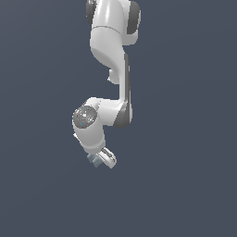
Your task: Pick up the object and move it to a goal position.
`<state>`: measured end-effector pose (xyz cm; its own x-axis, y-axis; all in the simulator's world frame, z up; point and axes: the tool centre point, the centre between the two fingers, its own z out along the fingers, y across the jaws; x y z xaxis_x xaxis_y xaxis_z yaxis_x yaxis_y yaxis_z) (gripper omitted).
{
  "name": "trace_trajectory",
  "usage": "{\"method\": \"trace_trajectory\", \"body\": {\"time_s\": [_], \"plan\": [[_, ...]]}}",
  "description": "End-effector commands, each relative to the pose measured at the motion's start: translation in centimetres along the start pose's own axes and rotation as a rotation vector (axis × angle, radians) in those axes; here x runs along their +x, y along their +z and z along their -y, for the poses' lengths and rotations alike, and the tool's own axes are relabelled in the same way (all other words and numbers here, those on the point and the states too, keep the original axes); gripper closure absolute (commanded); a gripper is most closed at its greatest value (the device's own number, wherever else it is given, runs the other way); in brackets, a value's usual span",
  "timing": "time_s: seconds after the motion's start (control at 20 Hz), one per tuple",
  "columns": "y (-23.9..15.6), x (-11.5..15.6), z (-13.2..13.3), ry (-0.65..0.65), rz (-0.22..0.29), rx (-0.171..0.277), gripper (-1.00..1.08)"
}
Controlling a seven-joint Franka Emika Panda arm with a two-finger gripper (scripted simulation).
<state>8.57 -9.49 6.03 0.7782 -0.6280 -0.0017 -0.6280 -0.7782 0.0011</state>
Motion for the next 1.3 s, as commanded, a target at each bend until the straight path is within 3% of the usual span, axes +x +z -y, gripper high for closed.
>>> {"method": "trace_trajectory", "body": {"time_s": [0.0, 0.15, 0.2, 0.85, 1.25], "plan": [[0.4, 0.1, 0.0, 0.001, -0.002, 0.001, -0.92], [0.2, 0.2, 0.1, 0.0, -0.002, 0.001, -0.92], [0.2, 0.2, 0.1, 0.0, -0.002, 0.001, 1.08], [0.0, -0.1, 0.5, 0.0, -0.002, 0.001, 1.08], [-2.3, -2.7, 4.8, 0.0, -0.002, 0.001, 1.08]]}}
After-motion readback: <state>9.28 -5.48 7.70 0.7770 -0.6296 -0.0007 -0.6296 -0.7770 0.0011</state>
